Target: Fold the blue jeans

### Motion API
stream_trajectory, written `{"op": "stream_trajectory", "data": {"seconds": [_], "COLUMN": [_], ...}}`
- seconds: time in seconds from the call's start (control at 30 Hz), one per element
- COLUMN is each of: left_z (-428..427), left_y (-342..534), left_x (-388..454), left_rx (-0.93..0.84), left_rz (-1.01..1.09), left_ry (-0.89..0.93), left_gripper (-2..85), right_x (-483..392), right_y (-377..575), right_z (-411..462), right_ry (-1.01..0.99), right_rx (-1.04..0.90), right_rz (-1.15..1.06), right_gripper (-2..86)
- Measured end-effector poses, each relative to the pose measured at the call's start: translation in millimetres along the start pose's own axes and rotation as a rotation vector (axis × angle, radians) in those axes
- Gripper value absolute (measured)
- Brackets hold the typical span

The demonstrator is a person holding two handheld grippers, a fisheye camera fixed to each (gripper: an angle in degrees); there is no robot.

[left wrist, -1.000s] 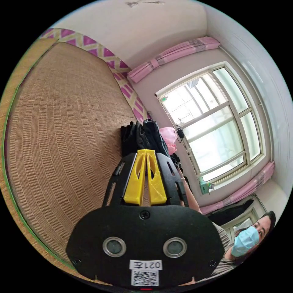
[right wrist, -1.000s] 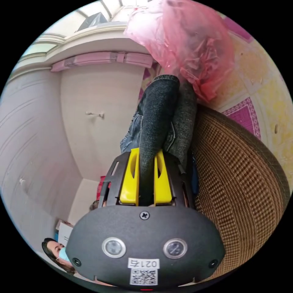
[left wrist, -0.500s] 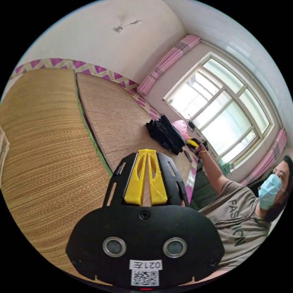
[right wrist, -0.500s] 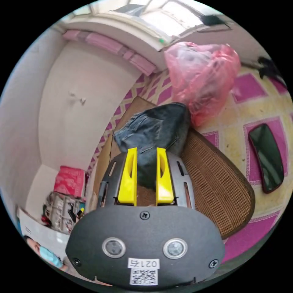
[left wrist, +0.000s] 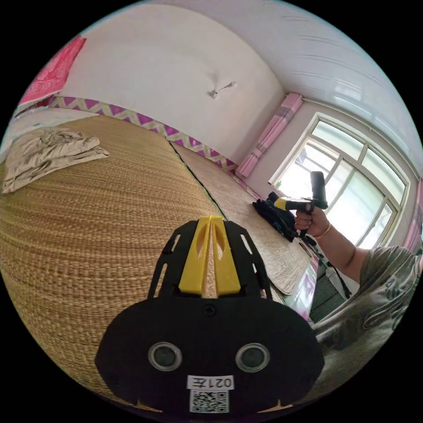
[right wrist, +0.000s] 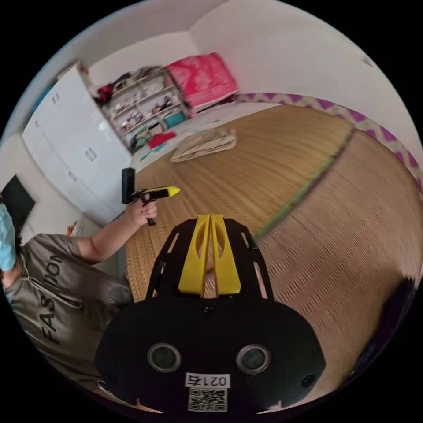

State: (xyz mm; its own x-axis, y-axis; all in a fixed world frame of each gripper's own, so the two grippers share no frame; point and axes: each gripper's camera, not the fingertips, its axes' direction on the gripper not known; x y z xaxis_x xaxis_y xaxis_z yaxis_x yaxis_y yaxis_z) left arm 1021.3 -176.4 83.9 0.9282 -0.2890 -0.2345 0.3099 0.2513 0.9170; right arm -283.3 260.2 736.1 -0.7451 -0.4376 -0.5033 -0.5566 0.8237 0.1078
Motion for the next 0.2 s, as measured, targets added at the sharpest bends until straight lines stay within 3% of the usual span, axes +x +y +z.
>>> {"op": "stream_trajectory", "data": {"seconds": [0.07, 0.2], "left_z": [-36.9, -103.6], "left_y": [13.5, 26.9], "left_x": [-44.9, -85.7], "left_rx": [0.083, 0.230], "left_rz": [-0.121, -0.210], "left_ry": [-0.021, -0.032], "left_gripper": [-1.0, -1.0], "right_x": [-51.7, -162.1], "right_y": [-72.6, -225.7], "right_z": [61.3, 166.8], "right_ry": [-0.002, 0.179], "right_rx": [-0.065, -0.071], "right_rz": [-0.103, -0.345], "right_gripper": [-0.9, -0.7]}}
